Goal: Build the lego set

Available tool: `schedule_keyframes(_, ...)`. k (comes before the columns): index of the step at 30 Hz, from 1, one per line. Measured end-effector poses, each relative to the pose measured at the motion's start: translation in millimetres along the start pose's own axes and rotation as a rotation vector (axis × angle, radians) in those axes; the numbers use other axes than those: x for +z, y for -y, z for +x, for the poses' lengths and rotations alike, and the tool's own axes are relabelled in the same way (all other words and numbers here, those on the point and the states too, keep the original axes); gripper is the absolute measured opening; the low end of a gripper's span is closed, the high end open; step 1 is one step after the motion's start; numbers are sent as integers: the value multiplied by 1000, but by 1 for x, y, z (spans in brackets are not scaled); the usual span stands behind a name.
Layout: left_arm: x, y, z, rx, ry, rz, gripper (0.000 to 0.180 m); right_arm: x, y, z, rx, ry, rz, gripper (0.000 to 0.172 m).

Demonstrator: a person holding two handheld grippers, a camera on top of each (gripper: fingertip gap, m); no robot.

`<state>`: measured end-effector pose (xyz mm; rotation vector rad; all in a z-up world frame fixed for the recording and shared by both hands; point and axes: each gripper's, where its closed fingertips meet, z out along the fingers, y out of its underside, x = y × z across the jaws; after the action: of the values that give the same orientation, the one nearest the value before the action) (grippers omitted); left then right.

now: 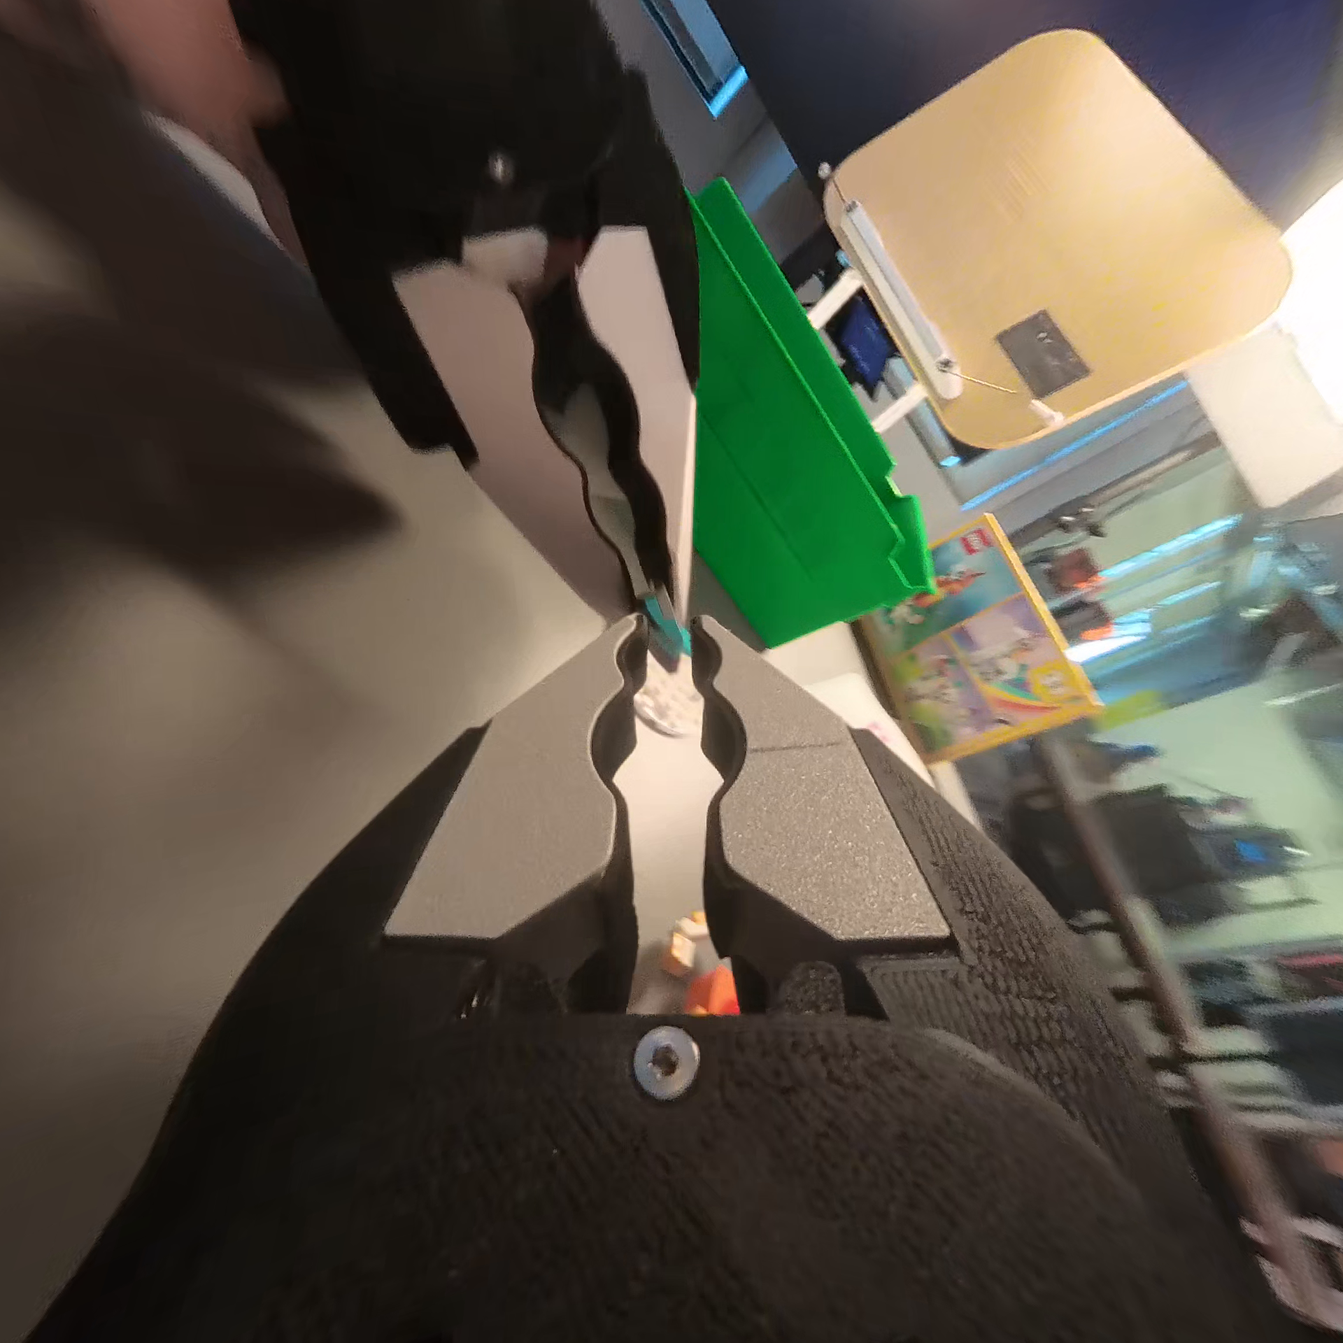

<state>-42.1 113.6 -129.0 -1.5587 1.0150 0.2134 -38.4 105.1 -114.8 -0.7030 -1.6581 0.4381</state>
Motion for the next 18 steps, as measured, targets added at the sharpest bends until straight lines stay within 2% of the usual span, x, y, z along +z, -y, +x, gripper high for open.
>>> schedule_keyframes(1, -1, 0, -2, -12, 4, 2, 4, 0, -1, 0, -7, 0, -3, 10)
schedule_keyframes(5, -1, -1, -1, -26, -10, 5, 3, -2, 1, 0, -15, 4, 5, 4)
schedule_keyframes(12, -1, -3, 4, -110, -70, 18, 4, -2, 0, -4, -89, 11, -11, 4)
schedule_keyframes(18, 0, -6, 5, -61, -71, -1, 4, -1, -1, -5, -132, 0, -21, 8)
